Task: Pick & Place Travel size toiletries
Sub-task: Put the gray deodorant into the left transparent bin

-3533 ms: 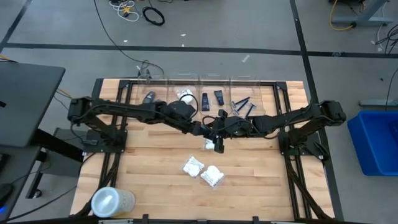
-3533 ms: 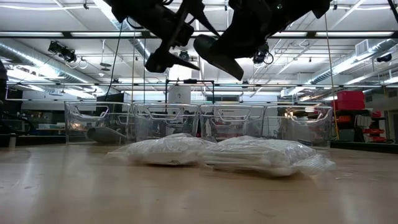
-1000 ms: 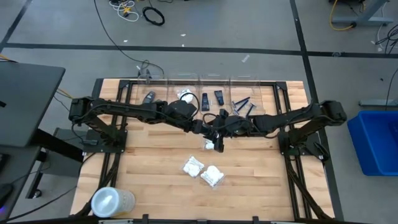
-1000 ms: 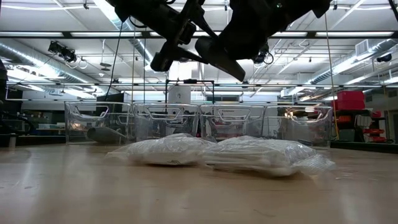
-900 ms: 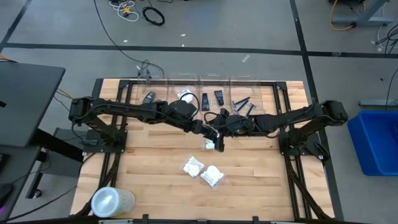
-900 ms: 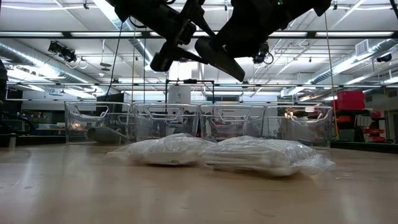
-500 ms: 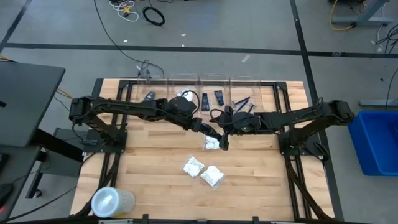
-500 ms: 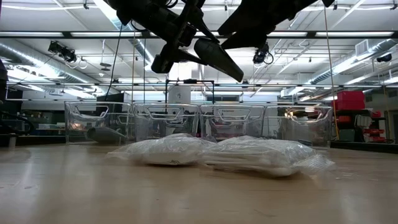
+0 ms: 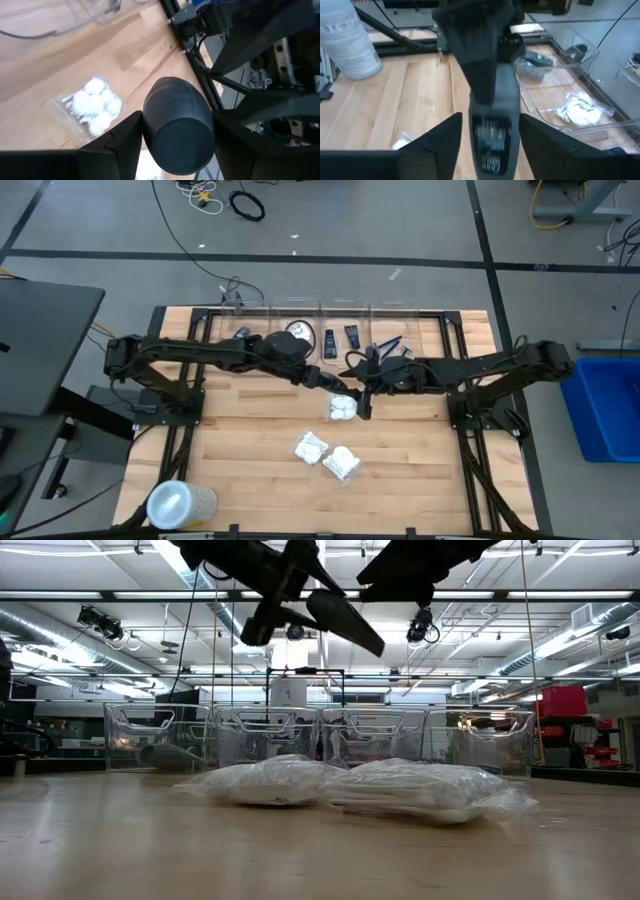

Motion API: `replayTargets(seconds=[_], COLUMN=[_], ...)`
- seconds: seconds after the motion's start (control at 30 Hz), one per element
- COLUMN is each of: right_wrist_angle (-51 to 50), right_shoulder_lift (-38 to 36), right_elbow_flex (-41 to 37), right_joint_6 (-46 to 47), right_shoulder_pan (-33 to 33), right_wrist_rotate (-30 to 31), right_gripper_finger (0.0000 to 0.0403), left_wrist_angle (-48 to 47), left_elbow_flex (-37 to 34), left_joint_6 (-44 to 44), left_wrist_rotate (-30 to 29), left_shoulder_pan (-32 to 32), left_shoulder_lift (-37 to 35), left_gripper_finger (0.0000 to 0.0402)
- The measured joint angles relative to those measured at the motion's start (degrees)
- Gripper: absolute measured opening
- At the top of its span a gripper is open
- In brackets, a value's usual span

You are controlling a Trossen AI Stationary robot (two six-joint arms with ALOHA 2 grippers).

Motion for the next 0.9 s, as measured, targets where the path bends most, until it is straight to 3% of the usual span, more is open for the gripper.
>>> replayTargets(seconds=[0.4, 0.9], right_wrist_angle=[0.96, 1.45], right_shoulder_lift=[-2.58, -2.74], right_elbow_flex=[0.0, 0.01], right_joint_6=[-0.44, 0.08], right_shoulder_pan=[0.0, 0.0], right_wrist_rotate=[0.0, 0.66], right_gripper_finger=[0.011, 0.0098], left_wrist_angle=[-6.19, -17.33], left_elbow_flex=[0.07, 0.07], left_joint_6=[5.85, 14.56], left_wrist_rotate=[-4.56, -12.23], left_shoulder_pan=[1.19, 4.75], left_shoulder_lift=[-9.39, -16.82], left_gripper_finger=[0.0214, 0.0213])
